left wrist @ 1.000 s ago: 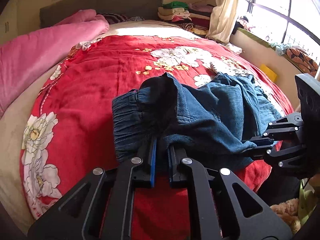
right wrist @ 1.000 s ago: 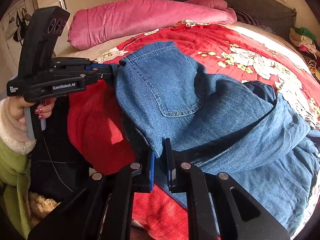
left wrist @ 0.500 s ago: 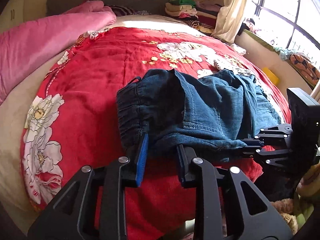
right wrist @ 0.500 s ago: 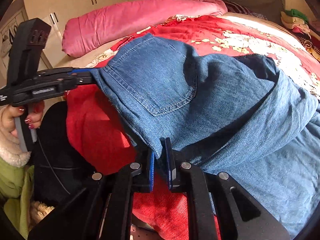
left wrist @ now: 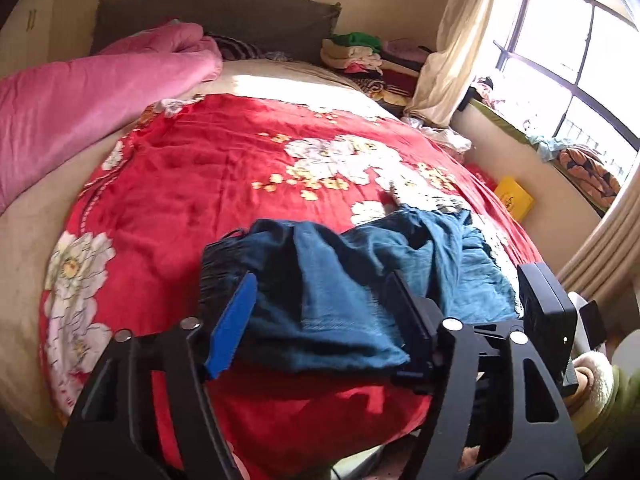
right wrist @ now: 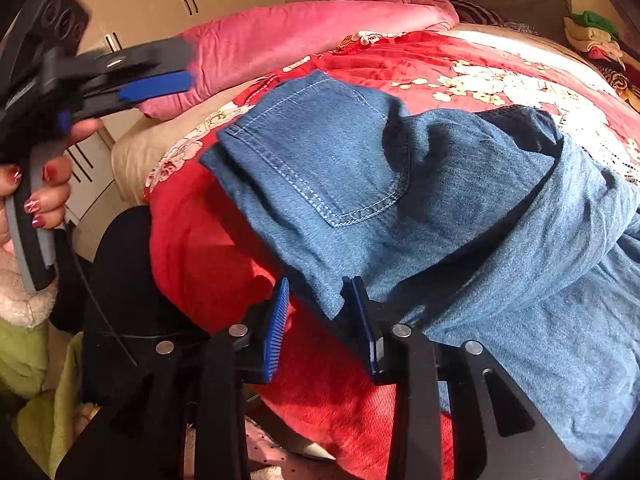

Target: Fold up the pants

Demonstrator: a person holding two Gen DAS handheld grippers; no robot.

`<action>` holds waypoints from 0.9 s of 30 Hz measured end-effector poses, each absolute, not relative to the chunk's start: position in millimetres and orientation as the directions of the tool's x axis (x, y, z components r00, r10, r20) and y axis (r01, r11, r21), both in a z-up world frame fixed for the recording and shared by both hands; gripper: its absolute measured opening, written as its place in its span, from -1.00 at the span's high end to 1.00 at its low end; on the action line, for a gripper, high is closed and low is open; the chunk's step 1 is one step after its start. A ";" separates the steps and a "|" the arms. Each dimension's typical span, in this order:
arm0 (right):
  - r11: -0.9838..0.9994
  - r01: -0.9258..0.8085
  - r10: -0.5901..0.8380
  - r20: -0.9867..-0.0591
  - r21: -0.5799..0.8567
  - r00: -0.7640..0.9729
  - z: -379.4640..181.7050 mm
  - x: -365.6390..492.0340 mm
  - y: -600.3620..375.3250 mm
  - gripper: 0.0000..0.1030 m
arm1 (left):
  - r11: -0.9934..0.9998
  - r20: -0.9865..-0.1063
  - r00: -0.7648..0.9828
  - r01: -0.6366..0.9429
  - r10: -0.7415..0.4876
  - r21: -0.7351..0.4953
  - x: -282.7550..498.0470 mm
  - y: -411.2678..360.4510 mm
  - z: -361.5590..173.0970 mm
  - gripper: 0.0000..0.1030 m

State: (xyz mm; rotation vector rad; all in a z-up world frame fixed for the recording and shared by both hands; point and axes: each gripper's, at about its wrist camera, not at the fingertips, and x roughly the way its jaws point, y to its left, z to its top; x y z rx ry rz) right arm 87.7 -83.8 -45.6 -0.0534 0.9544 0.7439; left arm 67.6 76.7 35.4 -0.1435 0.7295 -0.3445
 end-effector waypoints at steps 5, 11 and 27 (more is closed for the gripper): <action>0.778 -0.549 0.586 -0.668 0.305 0.459 -11.2 80.6 -113.6 0.28 | 0.918 -0.703 0.595 0.312 -0.389 -0.244 96.1 38.7 0.7 0.20; 0.801 -0.528 0.556 -0.675 0.281 0.485 -11.6 100.3 -102.9 0.21 | 0.949 -0.786 0.537 0.238 -0.307 -0.208 102.5 52.0 -62.4 0.21; 0.825 -0.414 0.556 -0.687 0.385 0.468 -23.9 102.6 -151.0 0.09 | 0.951 -0.727 0.616 0.252 -0.302 -0.181 87.7 47.8 -41.7 0.03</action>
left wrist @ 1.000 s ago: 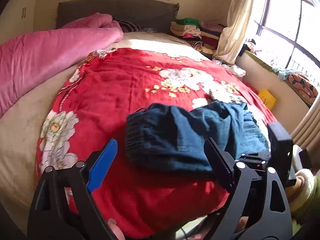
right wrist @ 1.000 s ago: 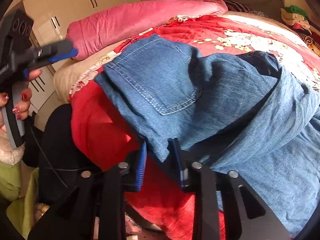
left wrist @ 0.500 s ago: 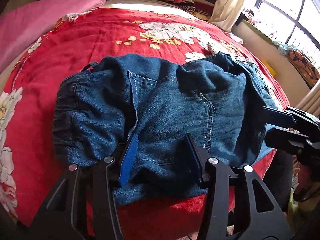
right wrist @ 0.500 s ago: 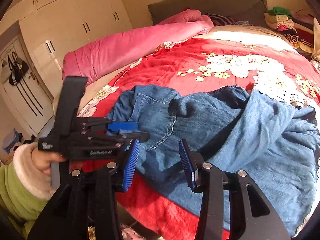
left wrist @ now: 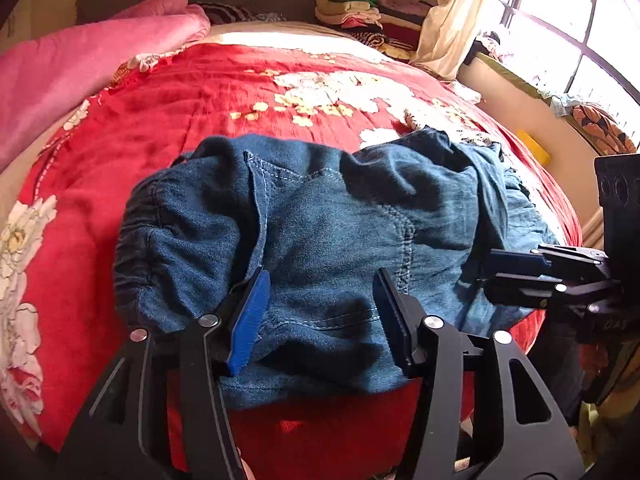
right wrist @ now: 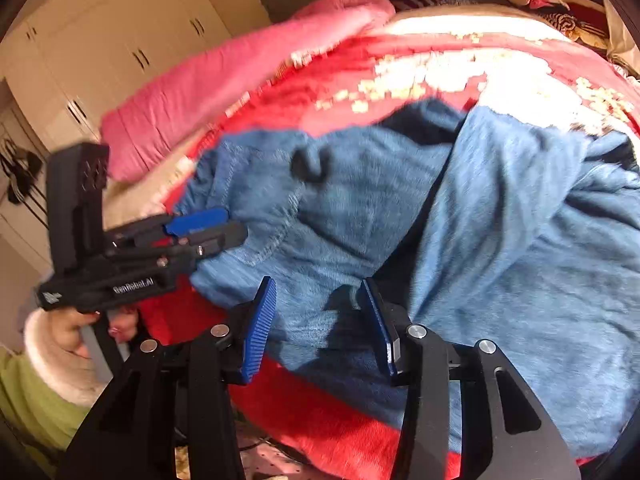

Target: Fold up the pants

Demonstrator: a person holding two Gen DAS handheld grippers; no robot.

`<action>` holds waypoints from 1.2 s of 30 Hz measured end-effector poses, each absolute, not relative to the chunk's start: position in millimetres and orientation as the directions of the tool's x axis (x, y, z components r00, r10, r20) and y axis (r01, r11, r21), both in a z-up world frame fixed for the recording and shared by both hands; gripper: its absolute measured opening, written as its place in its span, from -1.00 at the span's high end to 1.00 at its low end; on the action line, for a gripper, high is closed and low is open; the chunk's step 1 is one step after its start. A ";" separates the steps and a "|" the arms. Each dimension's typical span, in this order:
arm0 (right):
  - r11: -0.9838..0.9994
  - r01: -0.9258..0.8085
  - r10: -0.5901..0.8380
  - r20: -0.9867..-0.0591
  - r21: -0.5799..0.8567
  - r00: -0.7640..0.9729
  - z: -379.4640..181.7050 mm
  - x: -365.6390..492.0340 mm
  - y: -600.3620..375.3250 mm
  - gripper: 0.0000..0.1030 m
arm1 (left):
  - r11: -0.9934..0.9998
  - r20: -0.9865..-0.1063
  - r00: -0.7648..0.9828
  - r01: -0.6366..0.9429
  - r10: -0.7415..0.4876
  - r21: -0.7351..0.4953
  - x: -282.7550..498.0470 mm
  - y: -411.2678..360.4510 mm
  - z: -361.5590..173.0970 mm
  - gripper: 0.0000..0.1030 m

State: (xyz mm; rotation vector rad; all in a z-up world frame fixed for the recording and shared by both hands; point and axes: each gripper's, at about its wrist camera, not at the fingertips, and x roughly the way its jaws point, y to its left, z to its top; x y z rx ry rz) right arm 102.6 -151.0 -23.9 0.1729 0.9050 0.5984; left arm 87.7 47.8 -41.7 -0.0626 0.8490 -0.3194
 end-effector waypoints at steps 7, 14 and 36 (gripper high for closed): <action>0.886 -0.315 0.463 -0.639 0.340 0.613 21.8 97.7 -205.6 -0.14 | 0.930 -0.634 0.684 0.321 -0.359 -0.180 67.5 30.0 9.5 -0.35; 0.938 -0.201 0.343 -0.669 0.283 0.660 40.3 142.9 -240.0 -0.32 | 0.850 -0.644 0.575 0.464 -0.504 -0.250 81.5 -35.1 6.4 -0.37; 0.967 -0.203 -0.051 -0.899 -0.153 0.435 -49.6 333.4 -156.3 -0.04 | 0.773 -0.674 0.417 0.501 -0.610 -0.390 108.8 -78.0 -71.3 0.63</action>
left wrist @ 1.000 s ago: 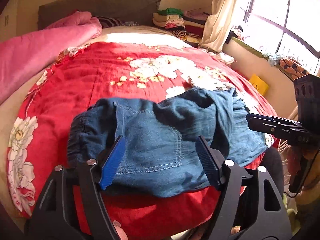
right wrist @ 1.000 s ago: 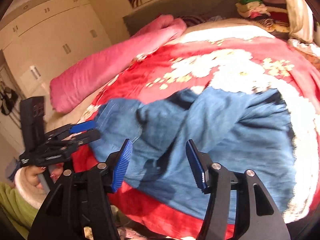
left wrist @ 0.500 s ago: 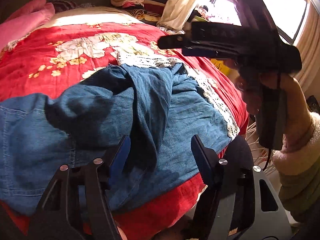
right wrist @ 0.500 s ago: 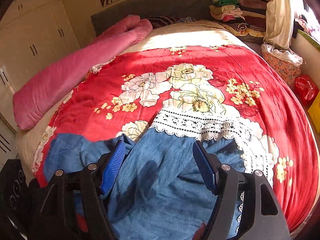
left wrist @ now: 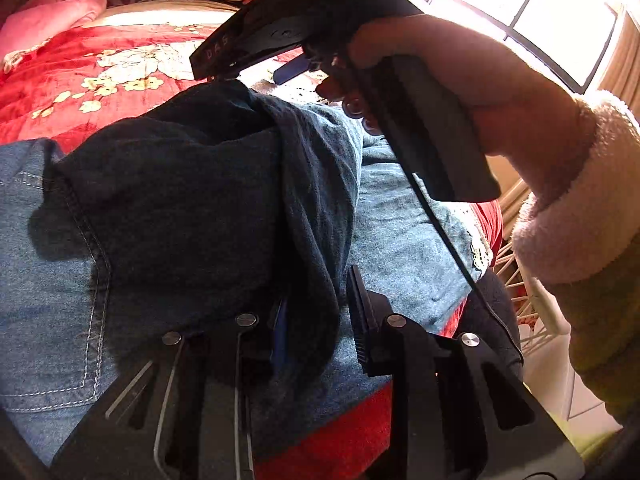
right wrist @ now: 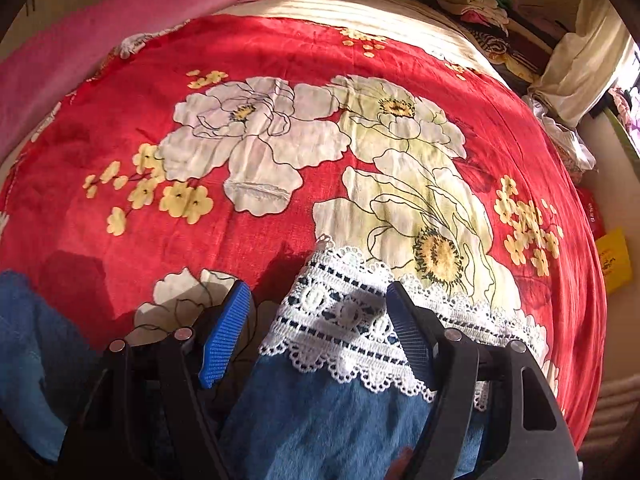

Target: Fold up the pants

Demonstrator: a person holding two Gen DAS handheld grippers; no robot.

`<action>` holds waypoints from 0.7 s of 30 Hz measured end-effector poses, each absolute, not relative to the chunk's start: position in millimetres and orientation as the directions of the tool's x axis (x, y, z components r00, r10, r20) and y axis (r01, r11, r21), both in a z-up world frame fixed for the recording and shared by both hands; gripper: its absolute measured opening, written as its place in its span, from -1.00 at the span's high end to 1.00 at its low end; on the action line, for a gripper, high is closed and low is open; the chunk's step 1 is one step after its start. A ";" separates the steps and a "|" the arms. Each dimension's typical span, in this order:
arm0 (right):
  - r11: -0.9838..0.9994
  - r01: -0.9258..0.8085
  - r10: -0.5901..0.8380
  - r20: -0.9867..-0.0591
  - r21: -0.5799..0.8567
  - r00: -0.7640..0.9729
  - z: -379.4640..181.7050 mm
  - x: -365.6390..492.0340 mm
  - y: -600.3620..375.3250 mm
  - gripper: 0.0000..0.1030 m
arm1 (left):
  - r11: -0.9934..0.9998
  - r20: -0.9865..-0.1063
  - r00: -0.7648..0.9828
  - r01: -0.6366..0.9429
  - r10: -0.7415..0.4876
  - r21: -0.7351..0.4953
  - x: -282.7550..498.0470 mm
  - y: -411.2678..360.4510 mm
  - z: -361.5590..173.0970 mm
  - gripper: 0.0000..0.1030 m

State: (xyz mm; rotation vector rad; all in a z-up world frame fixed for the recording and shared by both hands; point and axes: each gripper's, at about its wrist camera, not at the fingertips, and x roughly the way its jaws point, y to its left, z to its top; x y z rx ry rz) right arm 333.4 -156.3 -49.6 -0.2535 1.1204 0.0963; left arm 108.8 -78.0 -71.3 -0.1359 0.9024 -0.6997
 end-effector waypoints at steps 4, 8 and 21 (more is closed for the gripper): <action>0.975 -0.179 -0.040 -0.890 -0.135 0.454 -51.4 334.9 -172.2 0.79 | 0.766 -0.662 0.419 0.503 -0.621 -0.401 107.9 -73.0 -69.5 0.64; 0.990 -0.141 0.088 -0.856 0.018 0.510 -19.2 310.9 -204.1 0.84 | 0.758 -0.650 0.419 0.502 -0.634 -0.416 108.8 -65.5 -67.2 0.82; 0.921 0.077 0.231 -0.695 0.382 0.681 28.5 132.2 -357.0 0.85 | 0.715 -0.587 0.458 0.613 -0.668 -0.336 93.4 -53.9 -35.8 0.97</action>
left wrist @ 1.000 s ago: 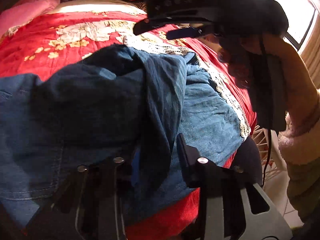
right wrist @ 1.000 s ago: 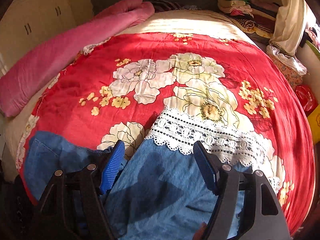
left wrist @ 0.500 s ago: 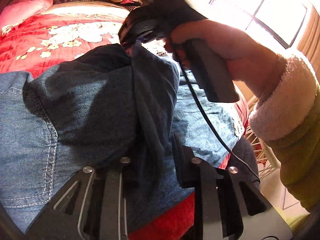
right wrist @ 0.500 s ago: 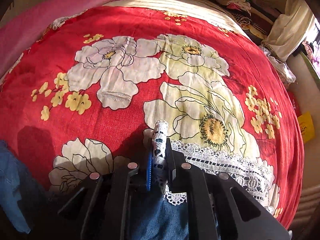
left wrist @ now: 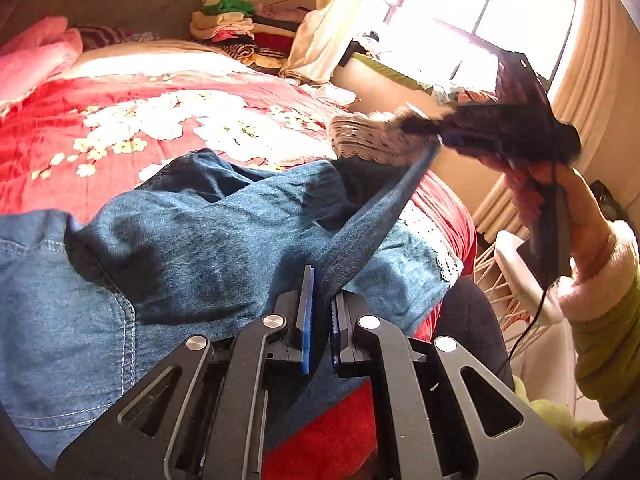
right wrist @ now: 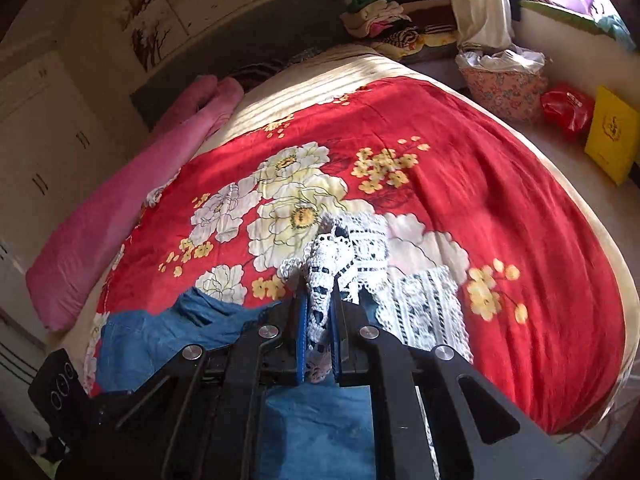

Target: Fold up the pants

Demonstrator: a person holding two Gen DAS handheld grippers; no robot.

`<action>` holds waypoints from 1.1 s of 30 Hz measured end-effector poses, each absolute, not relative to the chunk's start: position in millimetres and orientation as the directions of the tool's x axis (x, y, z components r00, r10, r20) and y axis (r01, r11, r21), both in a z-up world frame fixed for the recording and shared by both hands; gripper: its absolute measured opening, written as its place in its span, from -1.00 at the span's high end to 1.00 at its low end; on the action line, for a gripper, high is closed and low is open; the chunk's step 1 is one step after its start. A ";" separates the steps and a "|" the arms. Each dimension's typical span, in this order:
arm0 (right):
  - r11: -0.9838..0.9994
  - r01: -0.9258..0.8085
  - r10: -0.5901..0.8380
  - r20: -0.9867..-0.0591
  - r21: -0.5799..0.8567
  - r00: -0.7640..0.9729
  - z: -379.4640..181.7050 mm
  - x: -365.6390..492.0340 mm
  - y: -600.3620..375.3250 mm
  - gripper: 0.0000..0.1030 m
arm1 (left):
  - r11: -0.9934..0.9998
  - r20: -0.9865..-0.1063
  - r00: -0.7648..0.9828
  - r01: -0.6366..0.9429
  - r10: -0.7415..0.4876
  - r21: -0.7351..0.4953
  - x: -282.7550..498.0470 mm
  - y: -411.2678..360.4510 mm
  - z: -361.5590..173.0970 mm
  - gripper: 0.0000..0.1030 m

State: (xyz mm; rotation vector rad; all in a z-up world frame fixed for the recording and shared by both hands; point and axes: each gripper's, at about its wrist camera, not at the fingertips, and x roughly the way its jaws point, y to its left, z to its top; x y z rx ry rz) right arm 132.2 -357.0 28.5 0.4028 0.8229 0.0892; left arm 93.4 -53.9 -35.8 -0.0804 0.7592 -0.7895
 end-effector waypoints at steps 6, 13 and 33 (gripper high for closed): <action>0.865 0.164 0.268 -0.713 0.474 0.648 -19.1 72.1 -383.2 0.84 | 0.706 -0.635 0.431 0.656 -0.641 -0.268 81.7 -77.2 -40.6 0.91; 0.816 0.194 0.331 -0.714 0.545 0.617 -50.5 45.0 -393.3 0.84 | 0.733 -0.686 0.425 0.638 -0.591 -0.237 82.1 -87.5 -56.3 0.89; 0.875 0.223 0.185 -0.722 0.430 0.666 -25.2 12.6 -414.0 0.36 | 0.755 -0.715 0.470 0.643 -0.517 -0.124 58.0 -88.6 -38.2 0.40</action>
